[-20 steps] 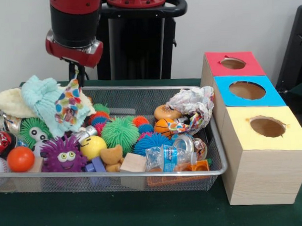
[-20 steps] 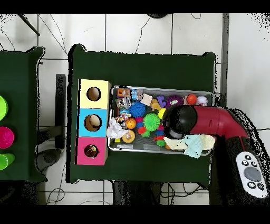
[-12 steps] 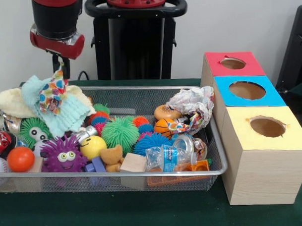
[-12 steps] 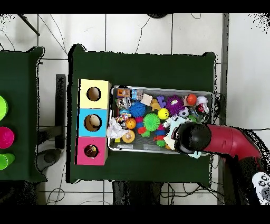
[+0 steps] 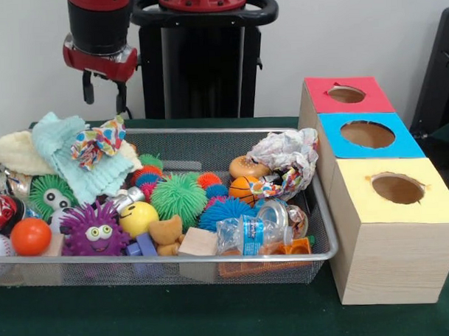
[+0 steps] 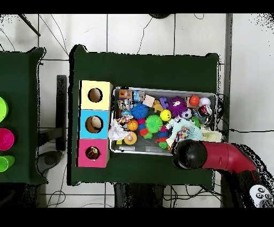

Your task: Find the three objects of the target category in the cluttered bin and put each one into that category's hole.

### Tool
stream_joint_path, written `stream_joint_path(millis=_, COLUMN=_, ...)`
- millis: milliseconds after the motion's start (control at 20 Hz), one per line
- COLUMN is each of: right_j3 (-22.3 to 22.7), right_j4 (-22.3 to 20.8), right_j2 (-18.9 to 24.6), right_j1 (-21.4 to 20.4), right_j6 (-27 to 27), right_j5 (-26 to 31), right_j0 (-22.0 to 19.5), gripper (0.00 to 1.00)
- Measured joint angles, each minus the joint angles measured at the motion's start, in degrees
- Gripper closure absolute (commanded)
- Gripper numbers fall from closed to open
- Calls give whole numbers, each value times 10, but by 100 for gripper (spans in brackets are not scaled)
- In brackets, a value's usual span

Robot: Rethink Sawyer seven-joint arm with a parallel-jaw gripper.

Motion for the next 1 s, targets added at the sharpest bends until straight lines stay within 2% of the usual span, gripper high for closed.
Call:
stream_joint_path(millis=300, right_j3=22, right_j4=1, right_j2=14, right_j1=-11, right_j6=0, right_j5=-2, right_j0=-12, gripper=0)
stream_joint_path(millis=400, right_j3=36, right_j4=4, right_j2=42, right_j1=-16, right_j6=0, right_j5=-20, right_j0=-38, gripper=0)
stream_joint_path(millis=600, right_j3=55, right_j4=9, right_j2=90, right_j1=-19, right_j6=0, right_j5=-73, right_j0=-81, gripper=0)
stream_joint_path(millis=800, right_j3=78, right_j4=11, right_j2=156, right_j1=-16, right_j6=0, right_j5=-176, right_j0=-135, gripper=0)
stream_joint_path(millis=1000, right_j3=91, right_j4=10, right_j2=196, right_j1=-15, right_j6=0, right_j5=-239, right_j0=-160, gripper=0)
